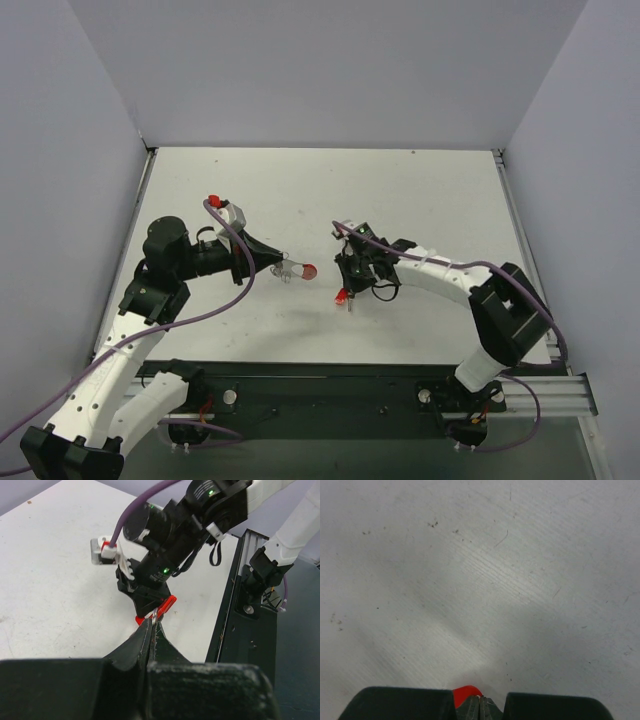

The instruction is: Put the keys on the keyring

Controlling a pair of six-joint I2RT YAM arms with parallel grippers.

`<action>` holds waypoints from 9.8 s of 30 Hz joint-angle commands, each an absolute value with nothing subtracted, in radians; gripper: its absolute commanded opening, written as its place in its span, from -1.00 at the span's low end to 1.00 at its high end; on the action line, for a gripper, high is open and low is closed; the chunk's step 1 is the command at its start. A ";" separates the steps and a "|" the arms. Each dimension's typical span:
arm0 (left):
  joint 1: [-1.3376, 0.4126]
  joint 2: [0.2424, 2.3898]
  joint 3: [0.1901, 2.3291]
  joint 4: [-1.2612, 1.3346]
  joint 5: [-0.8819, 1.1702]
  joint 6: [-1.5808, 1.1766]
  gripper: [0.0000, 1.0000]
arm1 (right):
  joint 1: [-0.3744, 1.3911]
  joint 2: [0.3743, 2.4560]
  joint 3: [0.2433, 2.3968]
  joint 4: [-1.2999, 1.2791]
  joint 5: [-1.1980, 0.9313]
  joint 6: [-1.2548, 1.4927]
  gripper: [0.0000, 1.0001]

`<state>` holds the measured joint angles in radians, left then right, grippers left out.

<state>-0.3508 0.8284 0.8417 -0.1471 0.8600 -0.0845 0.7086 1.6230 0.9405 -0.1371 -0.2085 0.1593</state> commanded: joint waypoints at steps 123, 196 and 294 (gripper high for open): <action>-0.920 0.824 0.831 -0.036 0.333 0.278 -1.00 | 0.586 1.069 0.956 0.238 -1.192 0.365 -1.00; -1.049 0.712 0.761 -0.014 0.296 0.502 -1.00 | 0.540 1.164 0.916 0.405 -1.351 0.549 -1.00; -1.111 0.762 0.937 -0.264 0.156 0.621 -1.00 | 0.537 1.034 1.023 -0.167 -1.086 0.161 -1.00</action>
<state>-1.0874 0.7303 0.8036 -0.2222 0.0887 0.5705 0.4732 0.9913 0.9783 0.0700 -1.1217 0.3717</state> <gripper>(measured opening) 0.025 0.026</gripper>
